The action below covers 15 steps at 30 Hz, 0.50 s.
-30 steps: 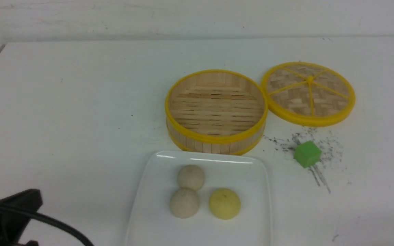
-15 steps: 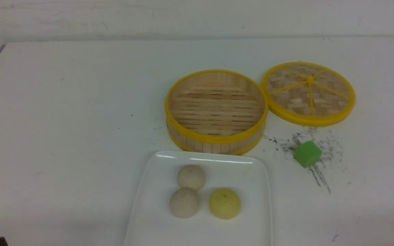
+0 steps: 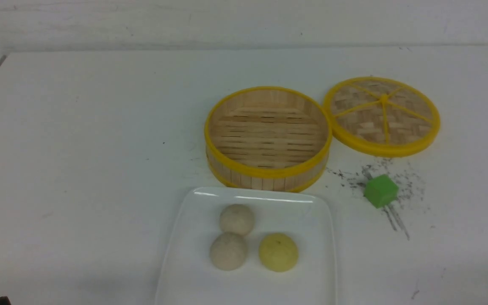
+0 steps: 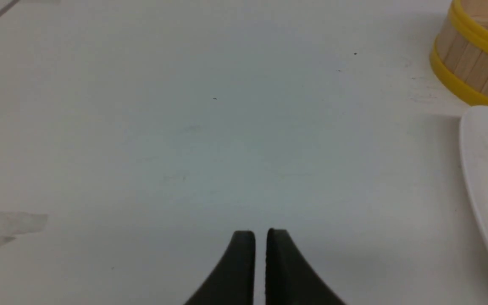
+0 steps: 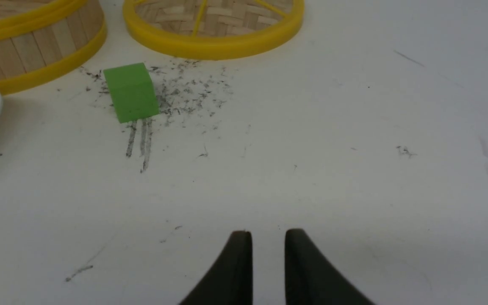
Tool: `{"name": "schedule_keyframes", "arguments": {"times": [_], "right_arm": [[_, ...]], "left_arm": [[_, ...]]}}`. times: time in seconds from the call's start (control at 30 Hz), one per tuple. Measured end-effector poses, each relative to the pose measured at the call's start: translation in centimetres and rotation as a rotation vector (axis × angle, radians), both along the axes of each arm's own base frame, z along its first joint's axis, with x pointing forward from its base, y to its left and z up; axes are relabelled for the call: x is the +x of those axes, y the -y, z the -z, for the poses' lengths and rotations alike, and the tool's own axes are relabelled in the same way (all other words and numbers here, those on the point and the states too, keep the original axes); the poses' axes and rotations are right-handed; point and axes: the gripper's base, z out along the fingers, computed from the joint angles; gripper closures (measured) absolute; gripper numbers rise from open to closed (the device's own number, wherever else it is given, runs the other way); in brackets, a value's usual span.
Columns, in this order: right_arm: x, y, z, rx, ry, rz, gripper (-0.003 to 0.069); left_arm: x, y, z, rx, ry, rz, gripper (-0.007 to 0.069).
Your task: Put the steamed buns into the plate on the white tablecloth.
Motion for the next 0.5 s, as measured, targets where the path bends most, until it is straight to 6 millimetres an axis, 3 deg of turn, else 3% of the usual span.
{"name": "schedule_keyframes", "arguments": {"times": [0.5], "right_arm": [[0.00,0.00,0.00,-0.003,0.000,-0.001,0.0498]], "left_arm": [[0.00,0.00,0.01,-0.001,-0.001,0.000,0.0548]]}}
